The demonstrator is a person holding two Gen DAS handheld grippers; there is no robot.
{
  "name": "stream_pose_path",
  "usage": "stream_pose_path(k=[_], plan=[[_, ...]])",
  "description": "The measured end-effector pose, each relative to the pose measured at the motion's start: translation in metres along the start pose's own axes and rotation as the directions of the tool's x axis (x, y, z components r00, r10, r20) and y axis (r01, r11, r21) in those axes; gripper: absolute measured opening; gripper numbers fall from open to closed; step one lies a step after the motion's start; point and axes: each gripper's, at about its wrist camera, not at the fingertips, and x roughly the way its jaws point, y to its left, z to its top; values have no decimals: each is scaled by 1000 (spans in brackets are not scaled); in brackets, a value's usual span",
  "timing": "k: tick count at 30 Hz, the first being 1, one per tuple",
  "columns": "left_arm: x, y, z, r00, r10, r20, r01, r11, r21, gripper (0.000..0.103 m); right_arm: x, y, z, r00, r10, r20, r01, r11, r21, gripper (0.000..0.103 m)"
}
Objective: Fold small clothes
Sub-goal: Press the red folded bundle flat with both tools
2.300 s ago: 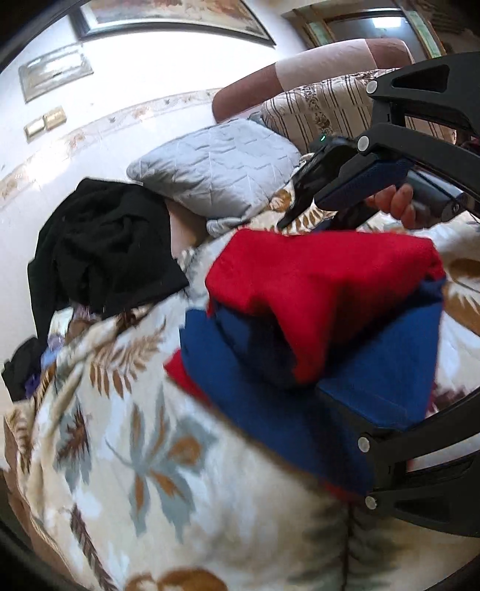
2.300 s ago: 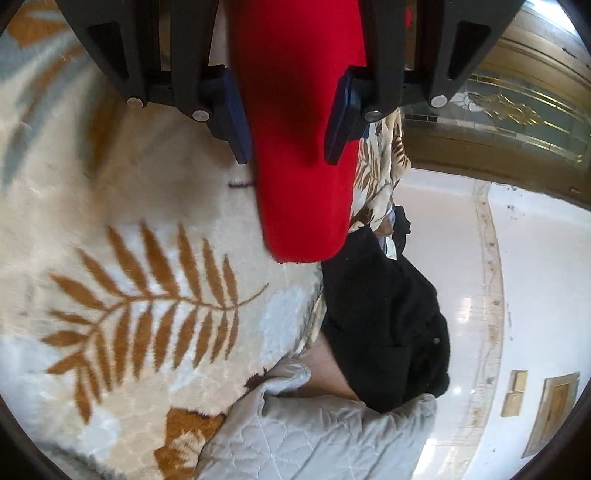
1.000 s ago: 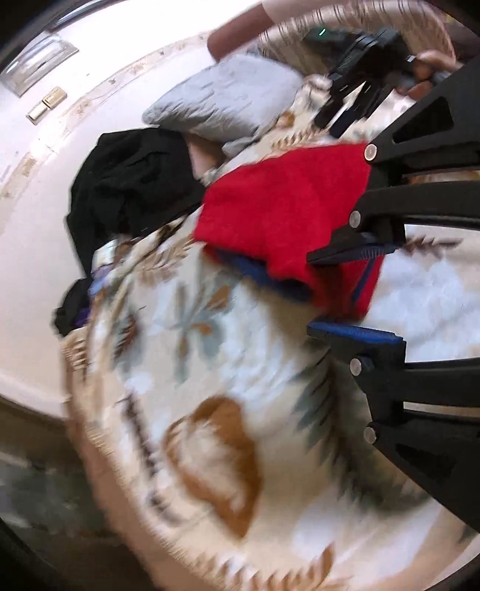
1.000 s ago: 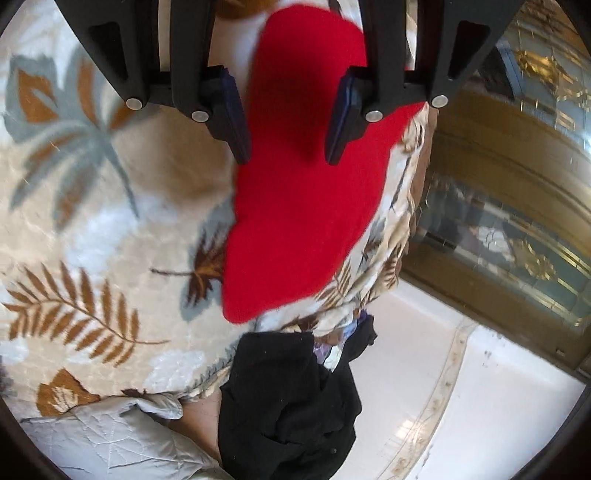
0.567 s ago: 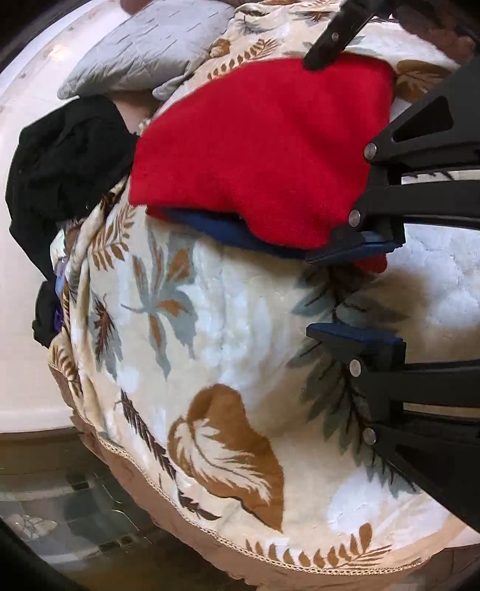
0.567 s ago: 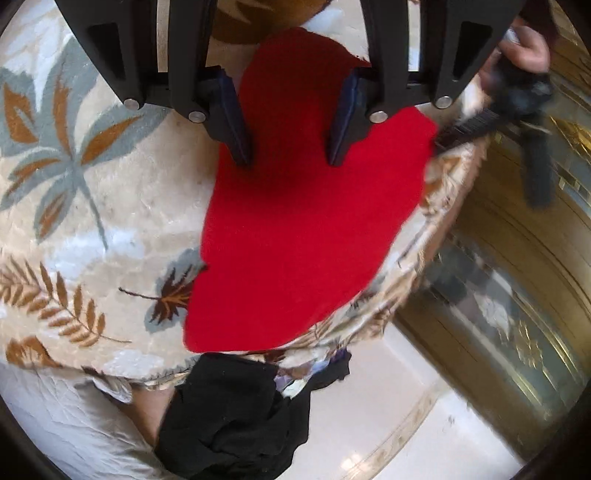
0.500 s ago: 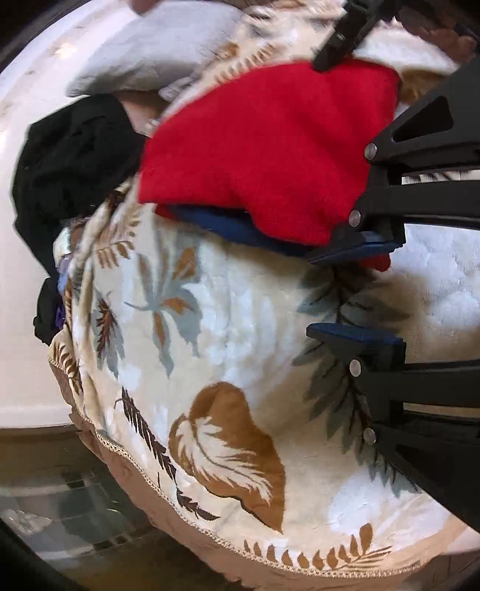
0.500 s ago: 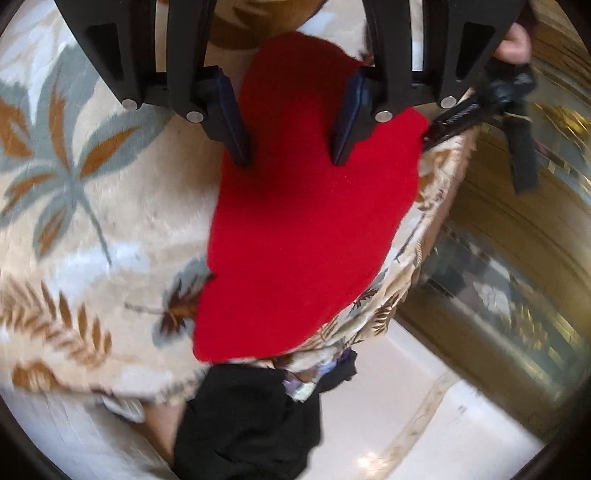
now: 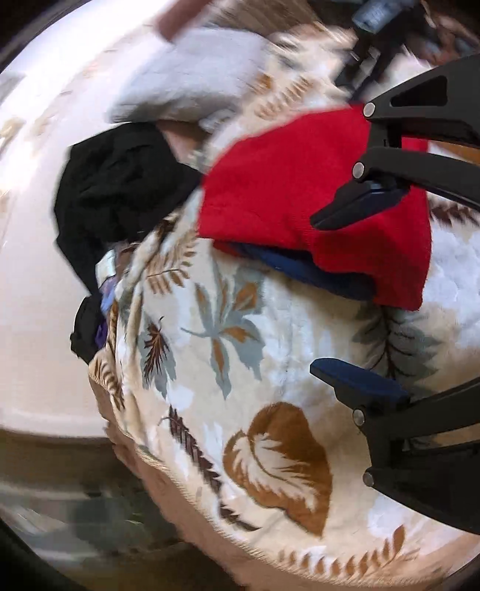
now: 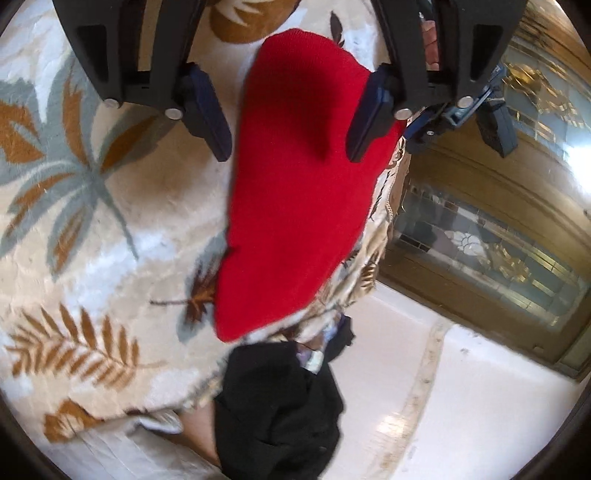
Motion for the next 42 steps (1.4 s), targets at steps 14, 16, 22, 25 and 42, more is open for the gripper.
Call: stream_pose_path(k=[14, 16, 22, 25, 42], plan=[[19, -34, -19, 983, 186, 2, -180, 952, 246, 72, 14, 44, 24, 979, -175, -102, 147, 959, -241, 50], [20, -35, -20, 982, 188, 3, -183, 951, 248, 72, 16, 48, 32, 980, -186, -74, 162, 955, -247, 50], [23, -37, -20, 981, 195, 8, -190, 947, 257, 73, 54, 25, 37, 965, -234, -119, 208, 959, -191, 61], [25, -37, -20, 978, 206, 13, -202, 943, 265, 73, 66, -3, 39, 973, -139, -183, 138, 990, -18, 73], [23, -40, -21, 975, 221, 17, -217, 938, 271, 73, 29, 43, 8, 967, -202, -153, 168, 963, -209, 39]])
